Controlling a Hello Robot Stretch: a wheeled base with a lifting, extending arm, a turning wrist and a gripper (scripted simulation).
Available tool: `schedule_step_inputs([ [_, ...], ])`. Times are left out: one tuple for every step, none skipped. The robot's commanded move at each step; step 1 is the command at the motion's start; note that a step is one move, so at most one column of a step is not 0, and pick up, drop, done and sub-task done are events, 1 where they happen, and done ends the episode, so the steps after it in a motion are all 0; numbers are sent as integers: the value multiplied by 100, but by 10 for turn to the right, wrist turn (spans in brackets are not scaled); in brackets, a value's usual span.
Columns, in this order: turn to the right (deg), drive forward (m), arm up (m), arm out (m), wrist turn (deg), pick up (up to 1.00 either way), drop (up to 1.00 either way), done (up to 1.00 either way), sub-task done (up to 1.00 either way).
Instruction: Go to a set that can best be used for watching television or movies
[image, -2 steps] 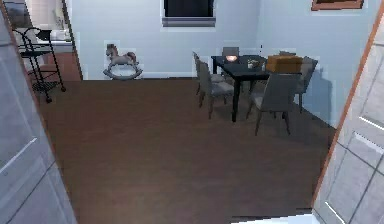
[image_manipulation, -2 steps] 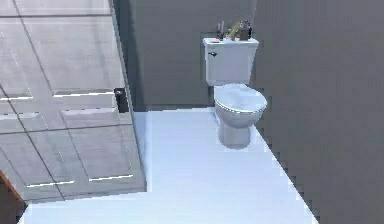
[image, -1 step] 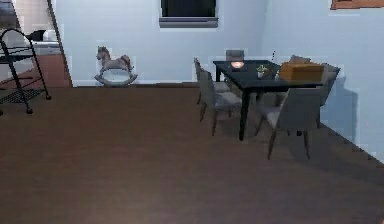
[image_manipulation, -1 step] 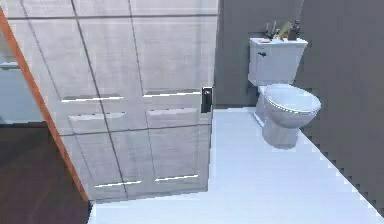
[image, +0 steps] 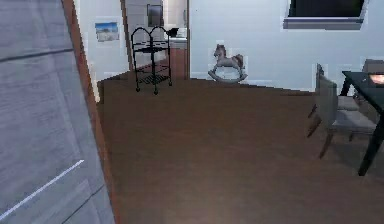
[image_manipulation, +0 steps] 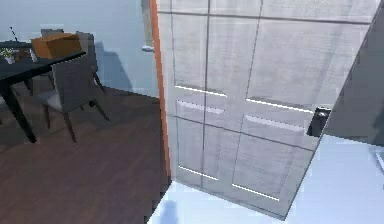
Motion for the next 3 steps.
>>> schedule_step_inputs([
  [0,80,0,0,0,0,0,0,0],
  [-30,0,0,0,0,0,0,0,0],
  [0,100,0,0,0,0,0,0,0],
])
